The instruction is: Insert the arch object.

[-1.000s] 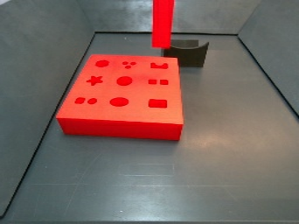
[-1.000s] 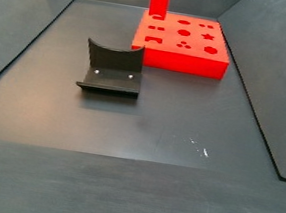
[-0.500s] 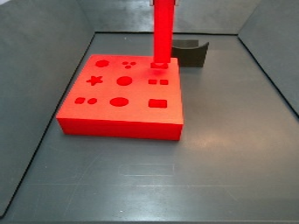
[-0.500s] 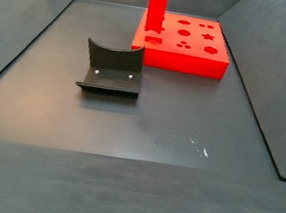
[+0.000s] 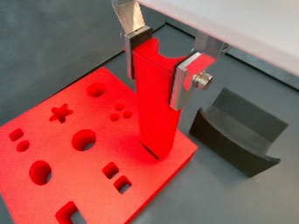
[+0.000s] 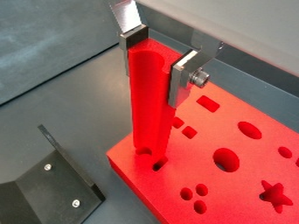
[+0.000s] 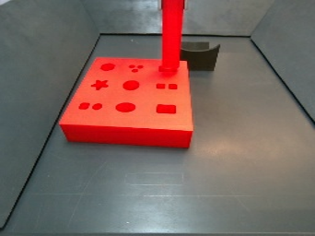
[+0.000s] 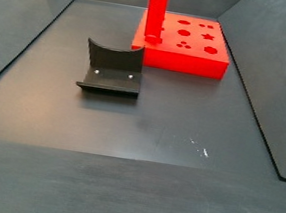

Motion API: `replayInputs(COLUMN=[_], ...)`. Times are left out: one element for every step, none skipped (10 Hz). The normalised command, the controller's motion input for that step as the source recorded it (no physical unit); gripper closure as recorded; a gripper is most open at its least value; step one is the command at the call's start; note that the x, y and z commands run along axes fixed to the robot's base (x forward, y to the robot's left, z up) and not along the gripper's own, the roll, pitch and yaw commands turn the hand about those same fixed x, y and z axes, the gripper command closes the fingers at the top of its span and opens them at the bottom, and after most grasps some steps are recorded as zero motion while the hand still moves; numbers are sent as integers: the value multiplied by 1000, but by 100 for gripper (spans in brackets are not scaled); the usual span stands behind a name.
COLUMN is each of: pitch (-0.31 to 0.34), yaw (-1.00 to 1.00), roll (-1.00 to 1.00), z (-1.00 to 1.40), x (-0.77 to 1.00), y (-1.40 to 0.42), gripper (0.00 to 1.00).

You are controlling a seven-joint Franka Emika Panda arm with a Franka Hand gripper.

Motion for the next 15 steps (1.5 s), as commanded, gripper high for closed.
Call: replayInputs(pitch=[-3,-14,0,0,0,3,59,64,66,31,14,13,0,29,50], yaw=[46,0,0,0,0,-3,-74,-97,-97,-51,-94,-123,-134,-291,-497], roll=[14,16,13,26,69,111,113,120,147,123,91,84,46,0,0], z=[-151,-171,-194,-189,-163,-163,-149,-149,-129,-160,-237,-223,-249,-437,-569], x=[-49,-234,-177,-97,0,157,509,491,237,0,0,-26,-9,0,89], y=[0,23,23,6,0,-3,0,0,0,-3,-43,-40,-40,-37,-11], gripper=[100,100,100,100,100,100,100,100,100,100,100,100,100,100,100])
